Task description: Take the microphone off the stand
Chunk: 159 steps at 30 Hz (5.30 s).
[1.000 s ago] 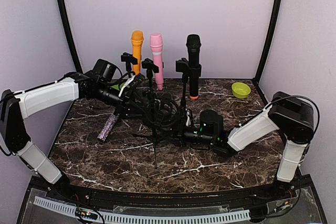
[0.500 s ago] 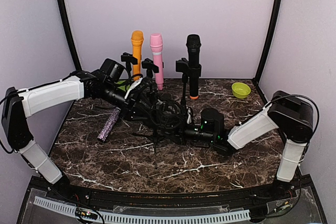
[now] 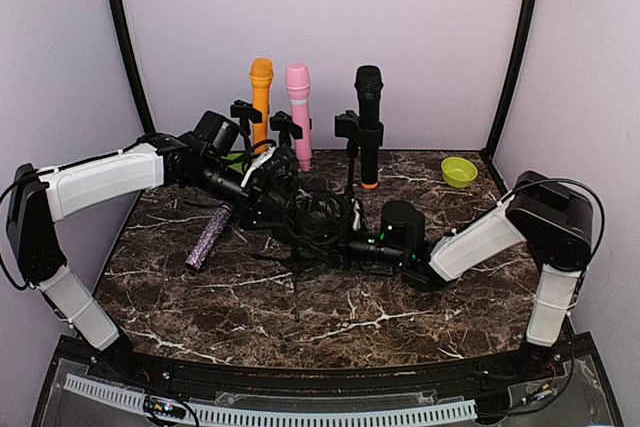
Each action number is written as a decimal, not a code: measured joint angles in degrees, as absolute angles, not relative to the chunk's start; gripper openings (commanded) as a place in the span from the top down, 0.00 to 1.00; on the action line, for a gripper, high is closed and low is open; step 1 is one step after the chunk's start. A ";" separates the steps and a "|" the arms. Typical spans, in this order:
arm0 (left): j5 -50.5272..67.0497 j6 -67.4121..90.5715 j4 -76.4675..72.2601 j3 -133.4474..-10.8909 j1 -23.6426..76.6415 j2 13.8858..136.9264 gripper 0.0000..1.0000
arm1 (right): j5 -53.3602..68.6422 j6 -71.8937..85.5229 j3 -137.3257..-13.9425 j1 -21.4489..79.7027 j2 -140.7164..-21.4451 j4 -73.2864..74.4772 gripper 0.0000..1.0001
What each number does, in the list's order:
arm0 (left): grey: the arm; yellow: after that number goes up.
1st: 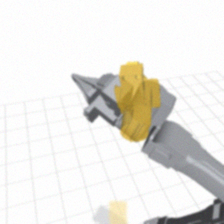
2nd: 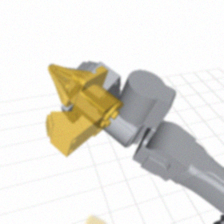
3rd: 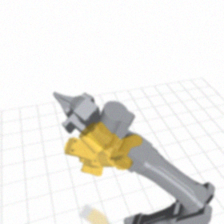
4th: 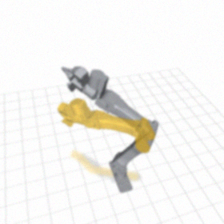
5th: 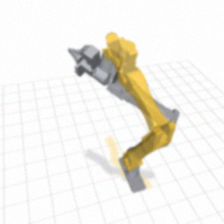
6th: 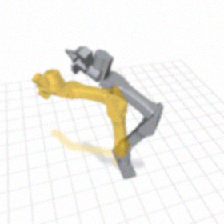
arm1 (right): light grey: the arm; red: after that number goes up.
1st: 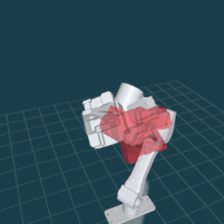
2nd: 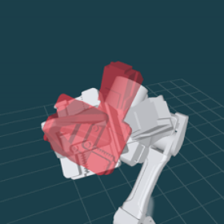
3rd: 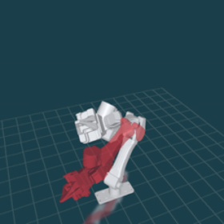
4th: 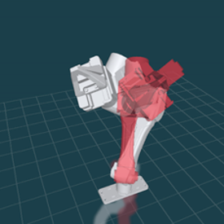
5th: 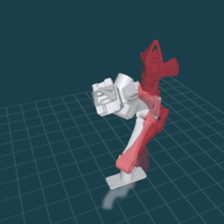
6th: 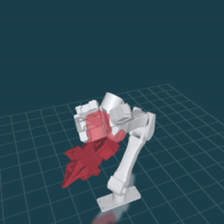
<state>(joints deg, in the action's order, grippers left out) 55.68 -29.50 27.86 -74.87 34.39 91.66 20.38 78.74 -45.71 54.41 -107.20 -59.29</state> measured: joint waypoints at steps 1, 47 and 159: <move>55.51 -29.15 27.81 -74.72 34.41 91.44 0.47 | 20.73 78.72 -46.00 54.35 -107.39 -59.24 0.70; 46.39 -19.53 20.32 -68.36 34.76 86.06 0.93 | 14.59 50.98 -47.11 58.87 -100.75 -39.66 0.33; 42.09 -20.40 35.64 -74.83 33.63 79.18 0.24 | 28.71 78.67 -45.10 56.69 -114.30 -72.93 0.92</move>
<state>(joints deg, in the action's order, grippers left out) 42.09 -20.40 35.64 -74.83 33.63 79.18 28.71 78.67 -45.10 56.69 -114.30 -72.93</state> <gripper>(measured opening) 0.763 0.194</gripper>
